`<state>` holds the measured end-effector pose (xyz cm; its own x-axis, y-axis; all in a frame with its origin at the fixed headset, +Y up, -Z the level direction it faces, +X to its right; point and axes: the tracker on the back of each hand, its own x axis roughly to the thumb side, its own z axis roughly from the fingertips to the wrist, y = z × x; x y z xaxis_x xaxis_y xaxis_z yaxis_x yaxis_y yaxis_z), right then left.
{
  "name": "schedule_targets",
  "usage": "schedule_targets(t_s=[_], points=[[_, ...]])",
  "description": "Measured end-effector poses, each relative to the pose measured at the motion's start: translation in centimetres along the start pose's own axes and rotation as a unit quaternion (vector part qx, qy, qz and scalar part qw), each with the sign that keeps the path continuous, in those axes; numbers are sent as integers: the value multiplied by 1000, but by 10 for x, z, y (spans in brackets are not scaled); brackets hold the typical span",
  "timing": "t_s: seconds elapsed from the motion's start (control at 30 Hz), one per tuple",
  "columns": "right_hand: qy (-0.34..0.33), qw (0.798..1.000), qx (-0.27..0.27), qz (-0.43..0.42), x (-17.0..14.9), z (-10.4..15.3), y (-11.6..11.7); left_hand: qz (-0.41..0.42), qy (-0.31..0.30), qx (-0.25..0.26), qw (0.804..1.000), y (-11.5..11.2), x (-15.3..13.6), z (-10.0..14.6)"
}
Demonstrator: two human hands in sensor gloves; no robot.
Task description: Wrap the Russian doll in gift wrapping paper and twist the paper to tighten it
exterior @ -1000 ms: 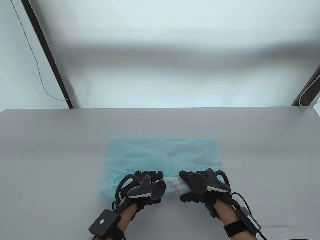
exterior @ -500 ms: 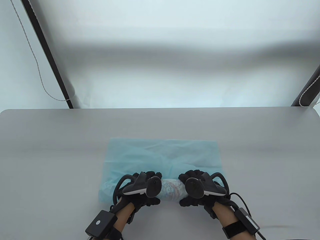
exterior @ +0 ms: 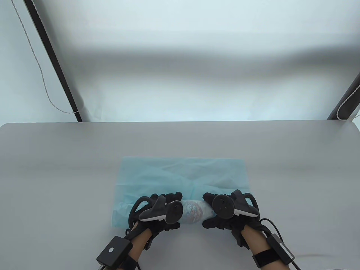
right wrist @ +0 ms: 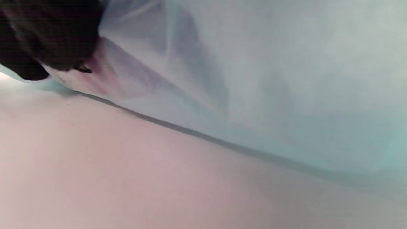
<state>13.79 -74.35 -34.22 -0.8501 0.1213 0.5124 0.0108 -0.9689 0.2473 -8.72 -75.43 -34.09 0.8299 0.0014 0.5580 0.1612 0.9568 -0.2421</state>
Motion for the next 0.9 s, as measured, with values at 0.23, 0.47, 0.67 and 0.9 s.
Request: schedule_targets(t_s=[0.23, 0.47, 0.67, 0.9], points=[[-7, 999, 0, 48, 8, -1, 1, 62, -11, -22, 998, 1, -10, 1], [-9, 999, -28, 22, 2, 0, -2, 10, 18, -8, 1000, 2, -2, 5], [1, 1000, -28, 7, -2, 0, -4, -36, 19, 21, 999, 3, 10, 5], [6, 1000, -13, -17, -6, -1, -4, -68, 33, -40, 996, -3, 15, -1]])
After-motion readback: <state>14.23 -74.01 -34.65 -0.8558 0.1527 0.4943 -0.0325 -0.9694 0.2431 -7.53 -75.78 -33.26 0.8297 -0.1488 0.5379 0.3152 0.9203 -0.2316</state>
